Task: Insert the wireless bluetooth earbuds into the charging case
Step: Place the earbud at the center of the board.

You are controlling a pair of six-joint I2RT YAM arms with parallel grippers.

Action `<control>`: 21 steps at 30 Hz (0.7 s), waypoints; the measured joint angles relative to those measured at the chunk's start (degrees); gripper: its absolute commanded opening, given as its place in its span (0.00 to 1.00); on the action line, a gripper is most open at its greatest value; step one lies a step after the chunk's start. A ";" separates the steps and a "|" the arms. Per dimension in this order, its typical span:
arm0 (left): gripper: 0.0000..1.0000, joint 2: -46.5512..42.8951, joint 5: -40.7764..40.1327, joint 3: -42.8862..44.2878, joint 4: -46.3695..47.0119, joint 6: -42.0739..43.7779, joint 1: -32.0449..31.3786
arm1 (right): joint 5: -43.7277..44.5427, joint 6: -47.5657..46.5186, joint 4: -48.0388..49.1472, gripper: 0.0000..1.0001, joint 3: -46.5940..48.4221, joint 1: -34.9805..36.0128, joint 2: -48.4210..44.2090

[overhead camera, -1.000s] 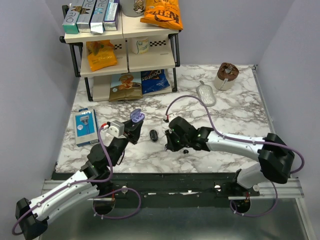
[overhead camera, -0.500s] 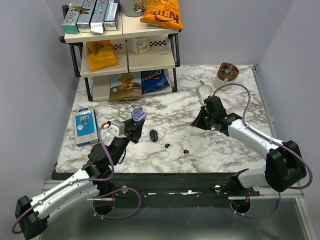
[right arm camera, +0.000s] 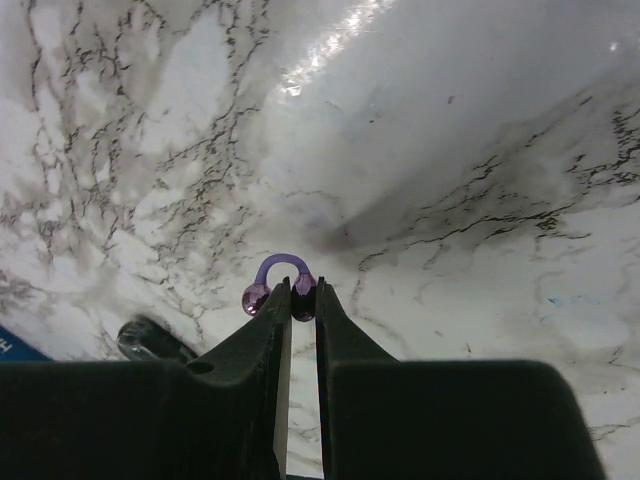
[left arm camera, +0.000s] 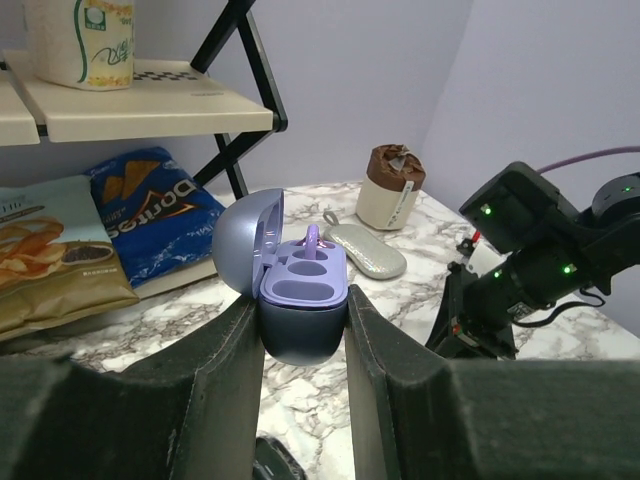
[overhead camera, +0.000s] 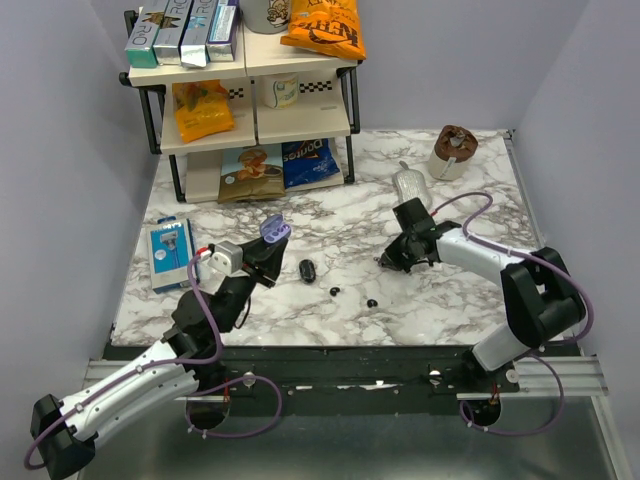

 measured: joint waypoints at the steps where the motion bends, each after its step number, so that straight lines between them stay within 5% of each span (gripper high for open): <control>1: 0.00 0.00 0.00 -0.02 0.00 -0.13 -0.02 | 0.28 0.90 -0.28 0.11 0.00 0.00 0.42; 9: 0.00 0.74 0.00 -0.24 0.07 -0.59 -0.37 | 1.66 3.48 -0.90 0.44 -0.02 0.00 1.75; 17: 0.00 1.14 0.00 -0.39 0.42 -0.59 -0.37 | 2.14 1.01 -1.05 0.53 -0.57 0.00 0.76; 21: 0.00 0.72 -0.02 -0.44 0.37 -0.57 -0.37 | 2.80 -7.78 -2.62 0.52 -0.07 0.00 -4.98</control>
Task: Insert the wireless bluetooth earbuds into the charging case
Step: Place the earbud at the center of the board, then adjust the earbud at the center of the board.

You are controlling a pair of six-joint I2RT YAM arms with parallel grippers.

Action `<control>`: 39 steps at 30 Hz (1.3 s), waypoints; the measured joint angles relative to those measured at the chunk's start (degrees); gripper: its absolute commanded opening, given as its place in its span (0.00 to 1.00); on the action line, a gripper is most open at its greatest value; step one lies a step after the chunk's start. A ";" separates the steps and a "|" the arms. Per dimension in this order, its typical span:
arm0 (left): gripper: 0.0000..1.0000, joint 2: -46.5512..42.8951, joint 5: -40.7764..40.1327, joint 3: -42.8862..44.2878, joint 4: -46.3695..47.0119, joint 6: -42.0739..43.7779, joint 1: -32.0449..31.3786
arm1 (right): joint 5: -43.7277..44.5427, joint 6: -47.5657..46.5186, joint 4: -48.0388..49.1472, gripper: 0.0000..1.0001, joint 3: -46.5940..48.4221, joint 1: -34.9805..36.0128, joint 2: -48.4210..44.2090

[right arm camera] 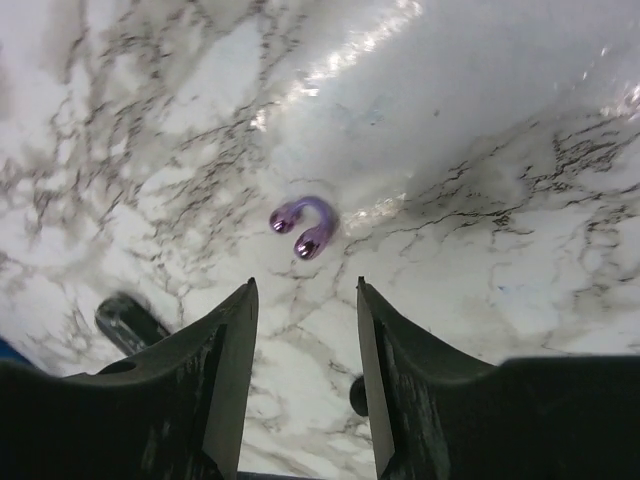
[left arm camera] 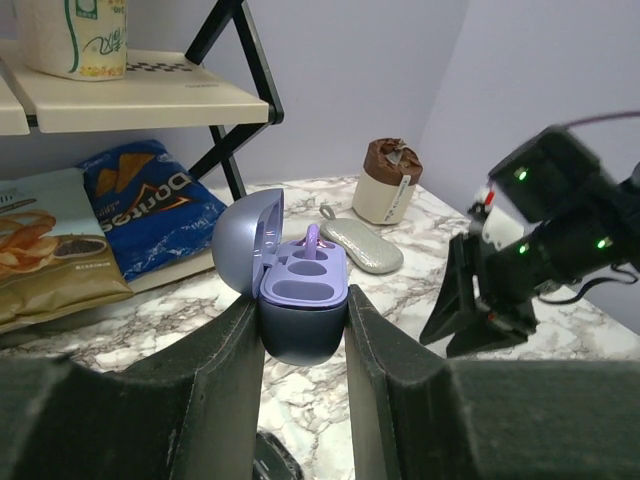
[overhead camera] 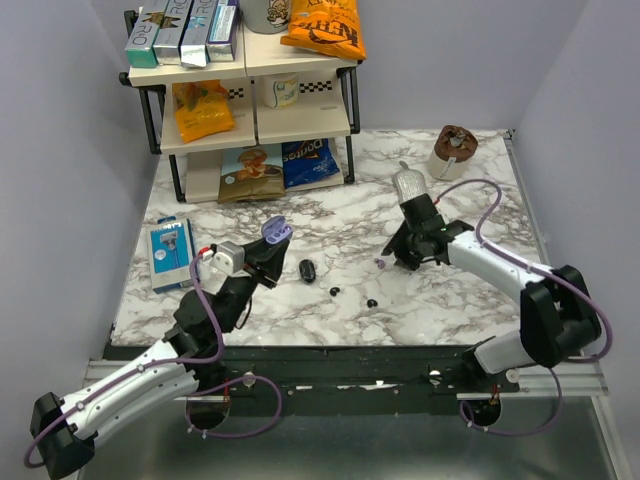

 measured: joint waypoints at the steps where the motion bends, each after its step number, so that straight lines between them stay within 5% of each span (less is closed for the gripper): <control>1: 0.00 -0.11 0.00 0.00 0.00 0.00 0.00 | 0.35 -3.37 -0.87 0.52 0.83 0.00 -1.68; 7: 0.00 1.07 0.07 -0.02 0.74 0.00 0.00 | 1.33 -27.85 -1.44 0.50 7.23 0.00 -4.15; 13: 0.00 4.42 1.46 -0.02 1.40 -0.35 0.00 | 0.52 -40.19 -0.85 0.47 5.81 0.00 2.54; 39: 0.00 7.21 3.67 -1.01 2.62 -2.25 -0.39 | -8.70 -40.15 7.61 0.54 3.17 0.00 9.94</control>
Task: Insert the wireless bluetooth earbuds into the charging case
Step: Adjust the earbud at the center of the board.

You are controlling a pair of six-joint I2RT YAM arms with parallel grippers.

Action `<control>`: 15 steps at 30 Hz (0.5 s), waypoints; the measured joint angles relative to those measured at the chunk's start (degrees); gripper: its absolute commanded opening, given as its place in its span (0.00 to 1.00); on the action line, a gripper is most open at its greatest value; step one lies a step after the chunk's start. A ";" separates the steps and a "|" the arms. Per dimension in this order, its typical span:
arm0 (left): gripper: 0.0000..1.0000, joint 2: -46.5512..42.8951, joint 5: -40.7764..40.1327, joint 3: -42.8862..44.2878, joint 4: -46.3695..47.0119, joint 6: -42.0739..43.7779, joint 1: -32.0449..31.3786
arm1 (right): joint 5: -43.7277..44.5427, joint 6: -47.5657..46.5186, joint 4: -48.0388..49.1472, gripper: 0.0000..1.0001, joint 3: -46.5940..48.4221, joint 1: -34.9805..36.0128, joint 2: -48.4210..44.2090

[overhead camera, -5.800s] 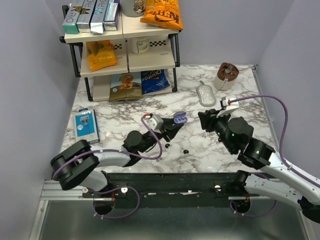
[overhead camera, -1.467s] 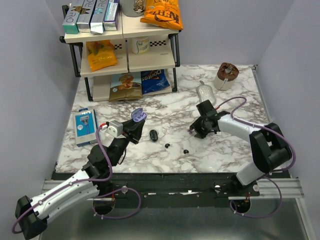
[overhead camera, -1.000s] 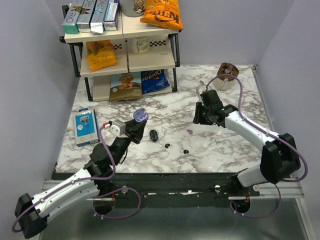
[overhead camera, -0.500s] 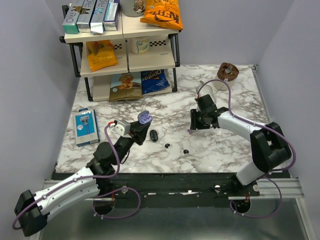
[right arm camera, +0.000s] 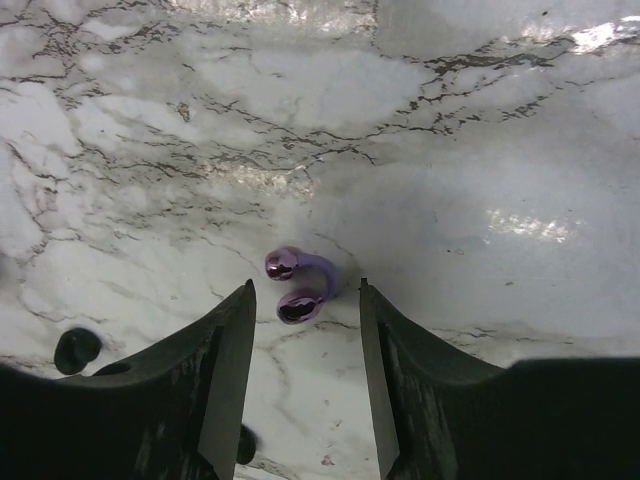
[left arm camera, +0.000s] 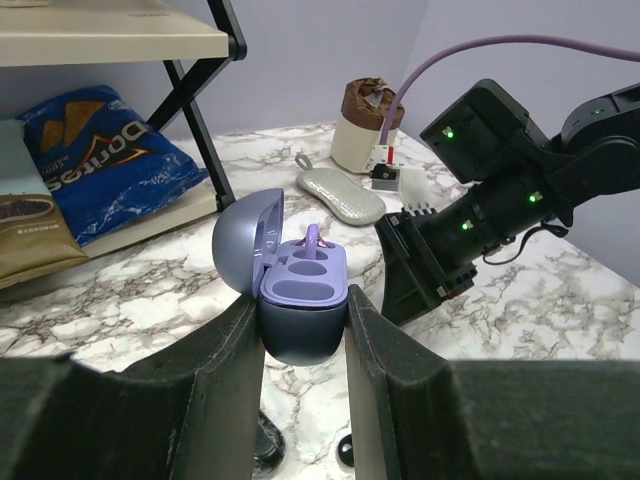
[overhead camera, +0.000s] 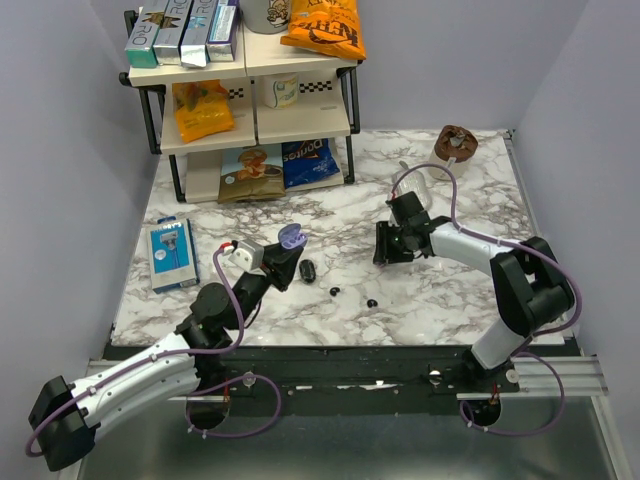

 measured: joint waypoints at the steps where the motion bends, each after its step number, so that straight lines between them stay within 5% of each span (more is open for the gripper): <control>1: 0.00 0.00 0.00 0.00 0.00 -0.07 -0.04 | -0.61 0.55 0.22 0.54 0.00 0.00 0.11; 15: 0.00 0.02 0.00 0.00 0.04 -0.22 -0.37 | -10.12 11.67 4.44 0.55 -0.85 0.00 0.26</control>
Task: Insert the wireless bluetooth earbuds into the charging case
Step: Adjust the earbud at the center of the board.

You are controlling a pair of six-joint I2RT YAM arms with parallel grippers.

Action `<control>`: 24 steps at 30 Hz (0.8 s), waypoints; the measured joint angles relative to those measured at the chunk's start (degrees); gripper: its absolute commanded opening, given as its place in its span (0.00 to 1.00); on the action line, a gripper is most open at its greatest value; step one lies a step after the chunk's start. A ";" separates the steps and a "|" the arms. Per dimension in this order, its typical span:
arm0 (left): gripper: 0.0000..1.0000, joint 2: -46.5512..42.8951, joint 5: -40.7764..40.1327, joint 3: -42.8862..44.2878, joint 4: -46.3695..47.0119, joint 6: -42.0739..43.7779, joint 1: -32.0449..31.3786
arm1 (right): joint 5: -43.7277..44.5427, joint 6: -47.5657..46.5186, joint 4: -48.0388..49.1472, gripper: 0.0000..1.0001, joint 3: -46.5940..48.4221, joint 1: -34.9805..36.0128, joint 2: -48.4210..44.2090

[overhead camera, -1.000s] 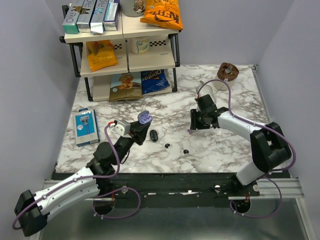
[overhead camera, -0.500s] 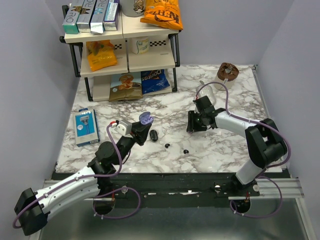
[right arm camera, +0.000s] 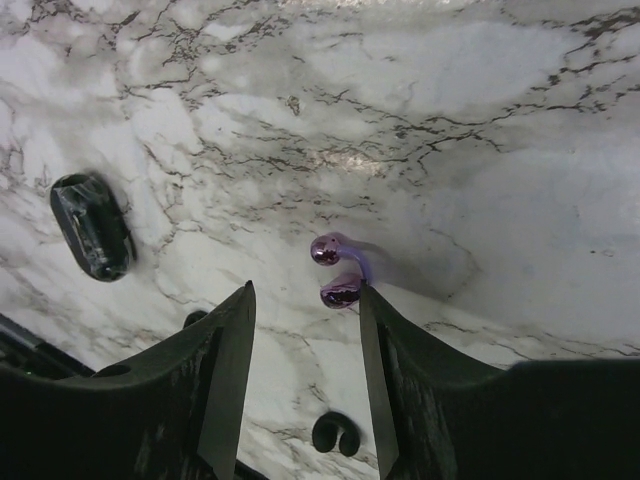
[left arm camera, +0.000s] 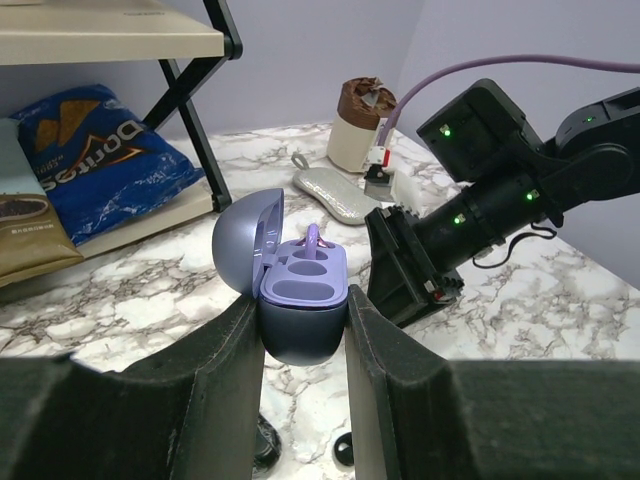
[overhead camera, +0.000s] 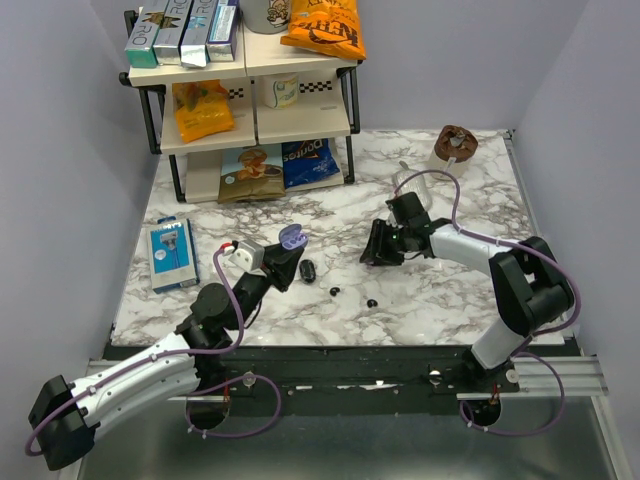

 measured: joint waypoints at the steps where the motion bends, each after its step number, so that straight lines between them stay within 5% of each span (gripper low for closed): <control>1: 0.00 0.00 0.00 -0.02 0.02 -0.04 0.00 | -0.92 0.74 0.72 0.55 -0.48 0.00 0.00; 24: 0.00 -1.03 -0.07 -0.83 0.22 -0.59 -0.76 | 3.80 -4.11 -1.27 0.53 -0.76 -1.07 -0.39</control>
